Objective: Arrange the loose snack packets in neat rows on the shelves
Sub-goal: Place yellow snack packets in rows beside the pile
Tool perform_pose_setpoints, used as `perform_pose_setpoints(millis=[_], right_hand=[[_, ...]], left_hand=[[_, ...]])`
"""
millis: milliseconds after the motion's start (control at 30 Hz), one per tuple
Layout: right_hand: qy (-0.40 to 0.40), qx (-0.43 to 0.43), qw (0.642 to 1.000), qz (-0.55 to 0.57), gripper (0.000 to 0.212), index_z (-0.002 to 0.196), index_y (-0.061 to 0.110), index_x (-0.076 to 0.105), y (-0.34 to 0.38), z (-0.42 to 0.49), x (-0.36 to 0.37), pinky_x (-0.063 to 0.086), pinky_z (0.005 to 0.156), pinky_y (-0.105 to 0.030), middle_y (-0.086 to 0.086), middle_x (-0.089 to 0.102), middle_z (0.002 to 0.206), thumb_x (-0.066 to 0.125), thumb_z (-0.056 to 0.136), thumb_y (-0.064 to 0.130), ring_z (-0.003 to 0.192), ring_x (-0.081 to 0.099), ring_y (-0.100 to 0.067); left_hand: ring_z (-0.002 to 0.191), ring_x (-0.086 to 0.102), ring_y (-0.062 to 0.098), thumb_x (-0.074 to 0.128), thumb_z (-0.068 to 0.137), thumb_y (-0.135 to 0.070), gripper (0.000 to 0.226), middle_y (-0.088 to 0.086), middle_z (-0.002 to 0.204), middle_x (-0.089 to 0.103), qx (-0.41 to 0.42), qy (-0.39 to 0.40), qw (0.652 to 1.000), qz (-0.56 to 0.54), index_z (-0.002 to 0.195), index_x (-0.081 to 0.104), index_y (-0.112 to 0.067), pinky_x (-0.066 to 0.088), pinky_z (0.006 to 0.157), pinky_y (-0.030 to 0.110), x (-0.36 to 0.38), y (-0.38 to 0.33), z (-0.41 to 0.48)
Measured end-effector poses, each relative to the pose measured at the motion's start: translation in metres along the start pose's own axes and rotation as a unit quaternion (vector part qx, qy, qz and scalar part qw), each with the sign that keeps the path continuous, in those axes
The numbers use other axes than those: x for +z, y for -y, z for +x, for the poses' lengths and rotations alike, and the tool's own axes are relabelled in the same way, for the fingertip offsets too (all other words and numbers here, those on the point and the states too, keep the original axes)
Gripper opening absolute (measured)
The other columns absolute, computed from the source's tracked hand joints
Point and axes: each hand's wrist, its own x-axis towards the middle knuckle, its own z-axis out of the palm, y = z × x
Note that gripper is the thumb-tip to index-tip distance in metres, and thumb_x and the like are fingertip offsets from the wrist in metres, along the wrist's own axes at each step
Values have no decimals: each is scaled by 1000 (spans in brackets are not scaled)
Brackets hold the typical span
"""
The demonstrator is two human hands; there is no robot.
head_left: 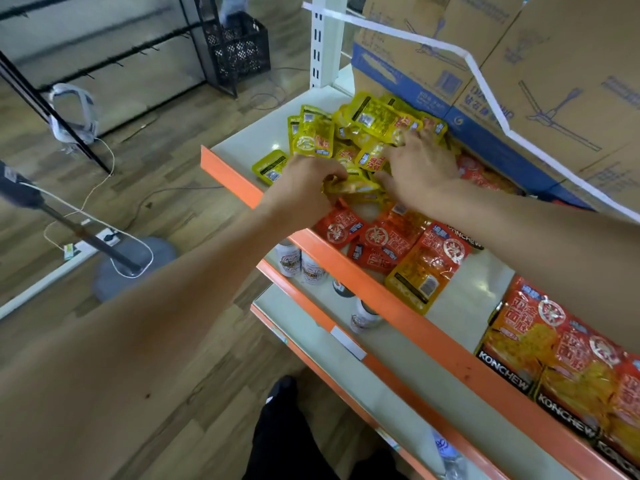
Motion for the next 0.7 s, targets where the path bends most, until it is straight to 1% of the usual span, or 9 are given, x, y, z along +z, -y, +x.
perform_pose_setpoints(millis=[100,233,367,467,500,533,567,633,700], right_hand=[[-31,-26,999,-12,29,116,6,63,4,1,5,47,89,-48,-21,55,124,56,99,29,123,45,-38],[-91,-49,993,-47,17,103,-2,65,3,-4,1,48,80,-46,-26,64,103,54,92,5,103,59,-41],[-171,66,981,63,23,102,-9,63,-21,1,-21,46,70,-43,-33,63,101,47,96,6,97,62,-47],[-168,124,954,214,39,95,-7,67,-47,-2,-38,42,70,-35,-32,62,95,39,87,19,97,63,-39],[-162,130,943,259,45,90,-8,66,-52,-7,-41,39,67,-34,-33,61,89,36,81,23,91,62,-29],[-164,134,929,304,48,85,-11,65,-57,-12,-41,37,62,-31,-32,29,83,35,78,26,81,57,-19],[-168,155,903,363,49,89,-16,65,-61,-19,-40,36,54,-28,-8,42,78,40,82,26,73,50,-12],[-161,200,843,473,39,99,-17,63,-64,-37,-35,34,46,-22,-11,46,76,55,91,20,62,46,-7],[-124,204,779,579,26,94,-5,71,-66,-57,-34,46,60,-28,-9,58,77,64,93,20,67,55,-15]], left_hand=[[78,62,22,73,87,-19,20,10,86,73,-29,-73,993,-88,105,76,-9,48,76,28,-3,3,-3],[73,57,16,70,78,-38,40,23,92,72,-81,-73,971,-212,95,70,-1,55,80,52,-10,9,3],[73,60,12,73,86,-17,3,5,78,74,-120,-97,919,-362,84,72,-16,57,79,39,-18,2,1],[84,65,24,71,88,-11,13,12,90,69,-146,-80,883,-439,97,70,-1,57,88,48,-21,-7,-4],[87,65,28,72,88,-13,27,17,95,68,-157,-68,873,-457,105,67,7,58,89,51,-22,-10,-6],[89,64,31,72,87,-14,37,21,99,66,-163,-56,865,-472,112,63,11,59,88,51,-22,-14,-9],[90,63,33,71,87,-15,41,22,101,64,-169,-46,861,-478,115,61,13,59,87,50,-24,-20,-12],[88,63,31,69,92,-12,31,22,100,64,-171,-35,857,-485,113,63,11,62,80,42,-22,-28,-18],[81,63,26,65,95,-8,17,18,94,64,-167,-28,858,-484,106,66,4,61,70,32,-21,-41,-26]])
